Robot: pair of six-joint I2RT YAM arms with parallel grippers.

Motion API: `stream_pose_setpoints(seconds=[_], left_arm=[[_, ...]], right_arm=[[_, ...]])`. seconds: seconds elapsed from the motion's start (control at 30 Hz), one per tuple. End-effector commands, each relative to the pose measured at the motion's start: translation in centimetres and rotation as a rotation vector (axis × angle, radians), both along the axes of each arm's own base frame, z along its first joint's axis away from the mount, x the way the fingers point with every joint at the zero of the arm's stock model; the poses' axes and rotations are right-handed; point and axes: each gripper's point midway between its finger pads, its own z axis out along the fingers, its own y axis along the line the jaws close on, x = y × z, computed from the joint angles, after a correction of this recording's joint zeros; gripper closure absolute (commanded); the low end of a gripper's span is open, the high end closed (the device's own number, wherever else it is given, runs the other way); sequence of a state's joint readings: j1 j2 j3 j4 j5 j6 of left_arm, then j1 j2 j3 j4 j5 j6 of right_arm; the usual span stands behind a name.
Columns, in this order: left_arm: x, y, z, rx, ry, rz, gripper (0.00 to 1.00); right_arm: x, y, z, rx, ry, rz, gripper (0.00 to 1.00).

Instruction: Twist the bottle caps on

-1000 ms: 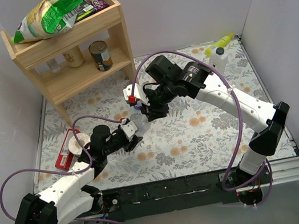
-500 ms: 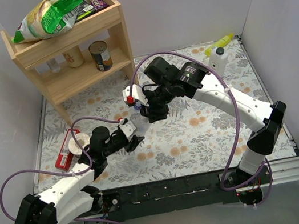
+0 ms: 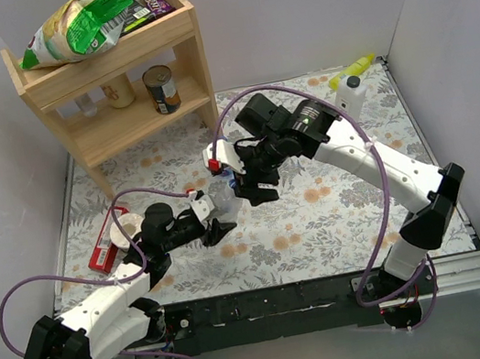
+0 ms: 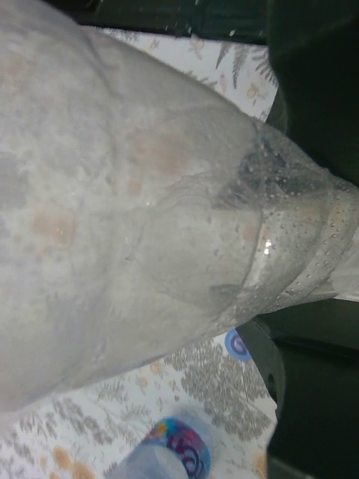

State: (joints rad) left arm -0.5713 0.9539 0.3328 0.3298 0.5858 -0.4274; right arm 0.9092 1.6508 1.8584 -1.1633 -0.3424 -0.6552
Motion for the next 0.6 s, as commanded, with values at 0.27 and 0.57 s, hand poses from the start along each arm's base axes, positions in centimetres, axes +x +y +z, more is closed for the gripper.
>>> stream_pose_setpoints(seconds=[0.27, 0.57], left_arm=[[-4.5, -1.7, -1.4, 0.009, 0.22, -0.262, 1.0], [-4.0, -1.9, -1.3, 0.056, 0.156, -0.304, 1.0]], right_arm=[[-4.5, -0.1, 8.1, 0.361, -0.201, 0.321, 0.21], [-4.5, 0.2, 5.0, 0.262, -0.165, 0.381, 0.26]])
